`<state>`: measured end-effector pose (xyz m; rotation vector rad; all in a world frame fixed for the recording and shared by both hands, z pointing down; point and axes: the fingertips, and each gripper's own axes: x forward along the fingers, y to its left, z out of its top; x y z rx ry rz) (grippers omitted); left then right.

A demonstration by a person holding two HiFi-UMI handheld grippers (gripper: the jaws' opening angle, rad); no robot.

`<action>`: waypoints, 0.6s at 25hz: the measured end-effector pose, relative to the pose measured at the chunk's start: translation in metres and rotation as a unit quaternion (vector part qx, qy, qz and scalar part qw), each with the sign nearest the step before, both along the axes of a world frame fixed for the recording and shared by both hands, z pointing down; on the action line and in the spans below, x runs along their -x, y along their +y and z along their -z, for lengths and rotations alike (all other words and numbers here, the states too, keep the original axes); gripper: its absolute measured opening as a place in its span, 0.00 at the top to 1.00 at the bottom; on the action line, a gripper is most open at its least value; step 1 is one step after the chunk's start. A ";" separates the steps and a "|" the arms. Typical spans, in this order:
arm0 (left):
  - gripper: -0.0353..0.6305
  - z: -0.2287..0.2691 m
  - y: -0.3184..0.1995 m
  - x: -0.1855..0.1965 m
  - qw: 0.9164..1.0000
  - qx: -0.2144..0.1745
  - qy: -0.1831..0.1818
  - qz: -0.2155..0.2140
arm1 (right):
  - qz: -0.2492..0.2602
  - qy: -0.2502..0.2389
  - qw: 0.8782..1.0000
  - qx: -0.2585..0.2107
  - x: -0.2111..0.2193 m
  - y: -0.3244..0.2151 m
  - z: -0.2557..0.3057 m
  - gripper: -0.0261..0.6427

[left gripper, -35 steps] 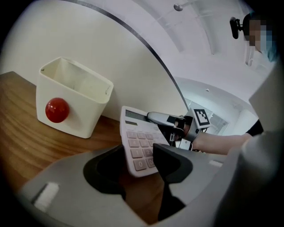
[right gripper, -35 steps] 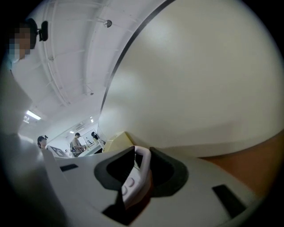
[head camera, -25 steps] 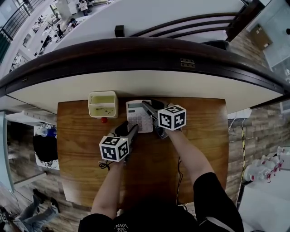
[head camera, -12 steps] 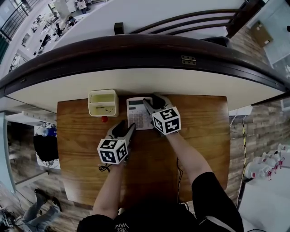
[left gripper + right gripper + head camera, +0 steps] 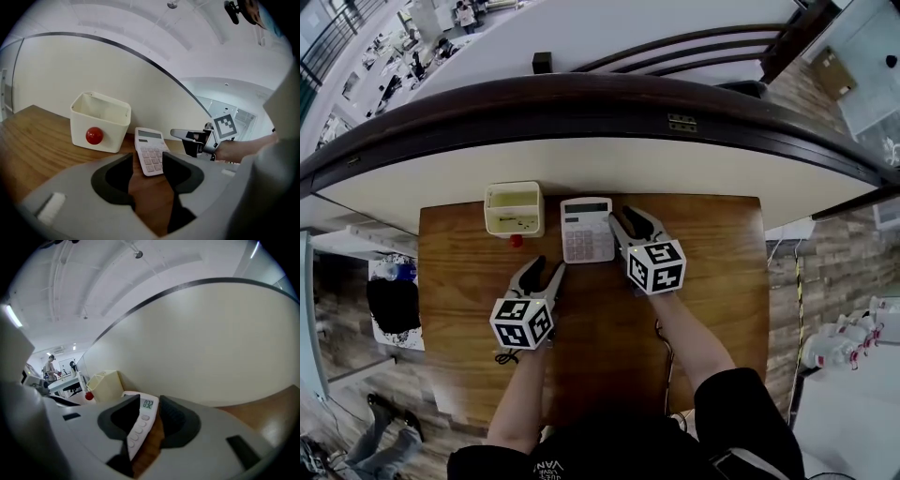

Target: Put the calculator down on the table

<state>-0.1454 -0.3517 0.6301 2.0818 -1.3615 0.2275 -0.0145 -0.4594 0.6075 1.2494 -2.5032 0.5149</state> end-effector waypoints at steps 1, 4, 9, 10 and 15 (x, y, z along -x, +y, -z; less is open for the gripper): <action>0.64 0.003 0.004 0.002 1.000 -0.003 0.000 -0.001 | -0.003 -0.002 1.000 -0.001 -0.002 0.007 0.004 0.76; 0.67 0.013 0.016 0.008 1.000 -0.014 -0.004 -0.007 | -0.007 -0.009 1.000 -0.006 -0.006 0.027 0.018 0.79; 0.80 0.028 0.040 0.018 0.999 -0.030 -0.014 -0.014 | -0.016 -0.019 1.000 -0.018 -0.012 0.066 0.042 0.87; 0.82 0.032 0.045 0.020 0.999 -0.035 -0.014 -0.015 | -0.018 -0.020 0.999 -0.019 -0.012 0.073 0.045 0.87; 0.90 0.048 0.068 0.022 0.998 -0.059 -0.017 -0.033 | -0.031 -0.021 0.999 -0.011 -0.013 0.114 0.053 0.90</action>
